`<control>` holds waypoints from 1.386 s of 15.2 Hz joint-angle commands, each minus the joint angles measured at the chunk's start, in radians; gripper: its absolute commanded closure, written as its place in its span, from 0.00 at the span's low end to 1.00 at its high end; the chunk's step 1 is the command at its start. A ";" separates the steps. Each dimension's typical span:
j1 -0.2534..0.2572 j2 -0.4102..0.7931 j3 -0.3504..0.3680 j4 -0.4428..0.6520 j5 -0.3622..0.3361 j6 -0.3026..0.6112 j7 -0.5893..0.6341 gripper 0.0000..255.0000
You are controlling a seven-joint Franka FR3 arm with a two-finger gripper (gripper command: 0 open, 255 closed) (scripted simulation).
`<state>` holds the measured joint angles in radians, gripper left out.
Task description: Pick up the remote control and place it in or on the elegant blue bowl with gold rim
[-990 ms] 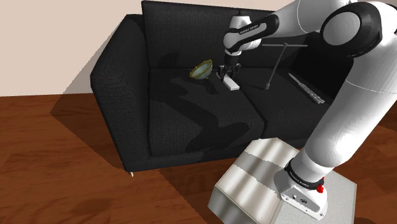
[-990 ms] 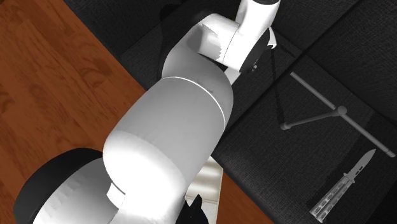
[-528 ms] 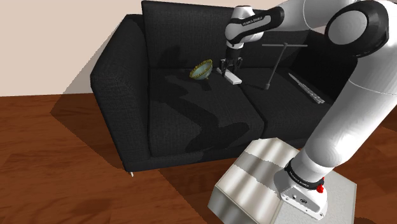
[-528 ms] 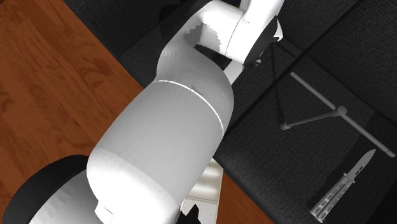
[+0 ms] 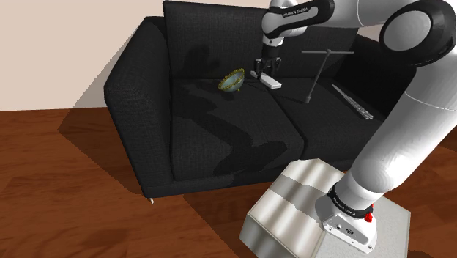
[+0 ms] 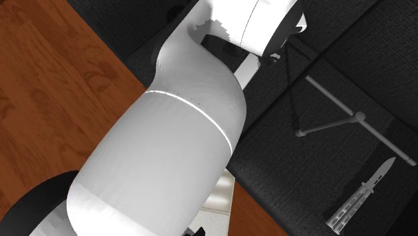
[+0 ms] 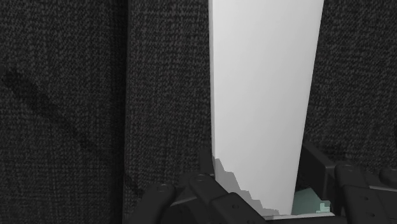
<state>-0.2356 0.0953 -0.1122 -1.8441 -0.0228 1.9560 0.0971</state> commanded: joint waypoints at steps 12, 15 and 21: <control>0.000 0.254 0.008 0.450 0.026 -0.198 0.005 1.00; -0.006 0.421 0.014 0.708 0.039 -0.290 0.010 1.00; -0.022 0.680 0.022 1.117 0.054 -0.439 0.020 1.00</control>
<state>-0.2600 0.7817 -0.0901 -0.7073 0.0312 1.5022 0.1151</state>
